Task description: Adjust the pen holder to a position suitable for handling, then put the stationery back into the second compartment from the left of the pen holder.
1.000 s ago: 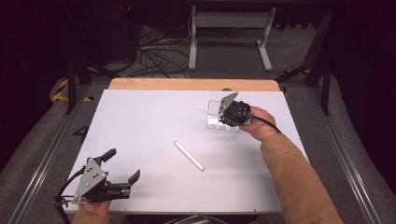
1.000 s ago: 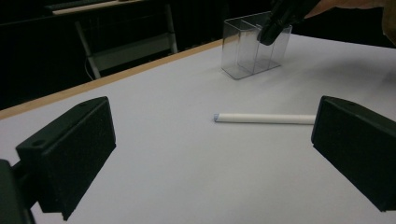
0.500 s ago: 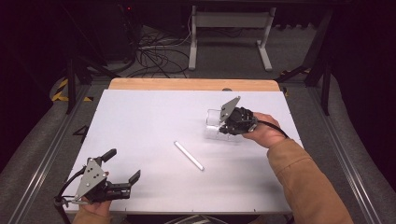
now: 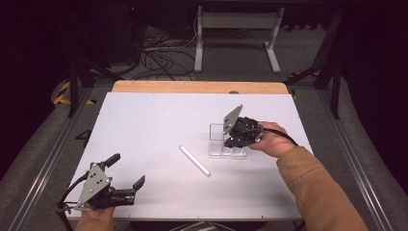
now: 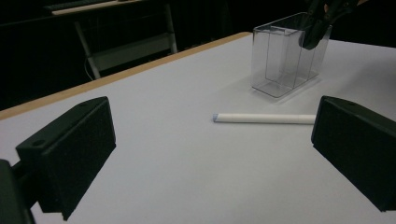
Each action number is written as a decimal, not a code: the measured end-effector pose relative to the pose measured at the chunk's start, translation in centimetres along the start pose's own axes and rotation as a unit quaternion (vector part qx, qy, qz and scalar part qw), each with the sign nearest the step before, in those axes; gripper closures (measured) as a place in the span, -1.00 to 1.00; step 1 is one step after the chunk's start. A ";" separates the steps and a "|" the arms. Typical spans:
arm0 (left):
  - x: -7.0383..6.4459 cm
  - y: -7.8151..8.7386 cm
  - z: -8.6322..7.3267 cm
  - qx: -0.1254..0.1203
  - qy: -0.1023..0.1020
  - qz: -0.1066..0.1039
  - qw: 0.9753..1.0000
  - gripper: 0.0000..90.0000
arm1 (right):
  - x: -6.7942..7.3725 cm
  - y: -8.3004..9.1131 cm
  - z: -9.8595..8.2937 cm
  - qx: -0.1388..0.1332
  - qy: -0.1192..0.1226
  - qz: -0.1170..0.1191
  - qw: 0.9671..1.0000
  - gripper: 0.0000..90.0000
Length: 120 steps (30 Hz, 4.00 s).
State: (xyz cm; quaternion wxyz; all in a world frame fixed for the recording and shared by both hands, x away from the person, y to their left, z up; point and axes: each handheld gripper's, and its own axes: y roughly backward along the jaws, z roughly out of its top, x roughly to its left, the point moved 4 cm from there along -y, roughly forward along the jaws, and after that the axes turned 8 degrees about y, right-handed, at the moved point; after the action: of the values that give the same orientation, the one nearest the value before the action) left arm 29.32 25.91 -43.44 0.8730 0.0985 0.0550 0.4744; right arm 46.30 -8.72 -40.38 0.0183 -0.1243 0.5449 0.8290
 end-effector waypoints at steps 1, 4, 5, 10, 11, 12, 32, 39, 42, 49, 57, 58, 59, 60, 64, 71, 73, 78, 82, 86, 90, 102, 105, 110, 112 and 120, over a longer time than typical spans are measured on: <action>0.0 0.0 0.0 0.000 0.000 0.000 1.000 -0.99 | -0.1 -0.1 -0.1 0.002 -0.002 0.001 1.000 0.91; 0.0 0.0 0.0 0.000 0.001 0.000 1.000 -0.99 | -0.3 -0.5 -0.4 0.006 -0.004 0.005 1.000 0.91; 0.0 0.0 0.0 0.000 0.000 0.001 1.000 -0.99 | -0.4 -0.6 -0.5 0.008 -0.004 0.005 1.000 0.91; 0.0 0.0 0.0 0.001 0.001 0.000 1.000 -0.99 | -0.4 -0.6 -0.8 0.005 -0.001 0.009 1.000 0.91; 0.0 0.0 0.0 0.001 0.001 0.000 1.000 -0.99 | -0.4 -0.6 -0.8 0.003 0.000 0.011 1.000 0.91; 0.0 0.0 0.0 0.000 0.001 0.001 1.000 -0.99 | -0.3 -0.7 -0.8 0.002 0.003 0.011 1.000 0.91; -0.1 -0.1 0.0 0.000 -0.001 0.003 1.000 -0.99 | 2.6 4.8 0.3 -0.234 -0.142 -0.114 0.955 -0.37; 0.0 -0.2 0.1 -0.002 0.002 0.003 1.000 -0.99 | 3.5 5.7 1.7 -0.260 -0.150 -0.151 0.942 -0.47; 0.0 -0.1 0.1 -0.002 0.001 0.003 1.000 -0.99 | 3.5 5.8 2.0 -0.272 -0.156 -0.155 0.937 -0.56; 0.1 -0.1 0.1 0.000 0.001 0.002 1.000 -0.99 | 3.5 5.3 3.5 -0.296 -0.165 -0.165 0.926 -0.89; 0.0 0.0 0.1 -0.004 0.004 0.002 1.000 -0.99 | 3.4 4.1 5.3 -0.298 -0.197 -0.128 0.925 -0.95; 0.0 0.0 0.1 -0.004 0.002 0.003 1.000 -0.99 | 3.4 3.9 5.5 -0.299 -0.199 -0.123 0.925 -0.94; 0.0 0.0 0.1 -0.004 0.002 0.003 1.000 -0.99 | 3.4 3.8 5.7 -0.305 -0.198 -0.120 0.924 -0.94; 0.1 0.0 0.1 -0.004 0.001 0.003 1.000 -0.99 | 3.4 3.7 5.9 -0.308 -0.200 -0.122 0.922 -0.94; 0.0 0.0 0.1 -0.003 0.004 0.003 1.000 -0.99 | 3.4 3.2 6.4 -0.315 -0.207 -0.122 0.918 -0.94; 0.1 0.0 0.1 -0.004 0.005 0.004 1.000 -0.99 | 3.6 2.6 6.9 -0.311 -0.230 -0.114 0.915 -0.87; 0.0 0.1 0.1 -0.003 0.004 0.004 1.000 -0.99 | 3.6 2.5 7.1 -0.307 -0.230 -0.116 0.916 -0.82; 0.1 0.1 0.1 -0.003 0.003 0.003 1.000 -0.99 | 3.7 1.7 7.5 -0.275 -0.220 -0.139 0.925 -0.54; 0.1 0.1 0.1 -0.004 0.002 0.003 1.000 -0.99 | 3.6 0.0 8.1 -0.221 -0.237 -0.139 0.936 -0.43; 0.1 0.1 0.1 -0.003 0.000 0.004 1.000 -0.99 | 3.3 -1.3 8.5 -0.196 -0.257 -0.129 0.938 -0.39; 0.1 0.1 0.1 -0.003 0.001 0.004 1.000 -0.99 | 3.1 -2.3 8.7 -0.181 -0.268 -0.115 0.939 -0.37; 0.1 0.1 0.1 -0.004 0.000 0.004 1.000 -0.99 | 2.8 -6.4 9.3 -0.078 -0.263 -0.087 0.958 -0.23; 0.2 0.1 0.1 -0.004 0.000 0.004 1.000 -0.99 | 2.7 -7.2 9.4 -0.060 -0.262 -0.080 0.960 -0.17; 0.2 0.1 0.1 -0.006 0.000 0.003 1.000 -0.99 | 2.7 -8.3 9.5 -0.034 -0.265 -0.070 0.961 -0.10; 0.2 0.1 0.1 -0.006 0.000 0.003 1.000 -0.99 | 2.7 -8.7 9.5 -0.021 -0.265 -0.071 0.962 -0.05; 0.2 0.2 0.1 -0.006 0.001 0.002 1.000 -0.99 | 2.5 -10.0 9.3 0.013 -0.270 -0.065 0.960 0.13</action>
State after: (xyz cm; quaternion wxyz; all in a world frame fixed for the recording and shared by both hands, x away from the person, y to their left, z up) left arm 29.29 26.11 -43.29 0.8725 0.0932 0.0524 0.4767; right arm 43.77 3.55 -46.47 0.2201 0.0698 0.5216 0.8214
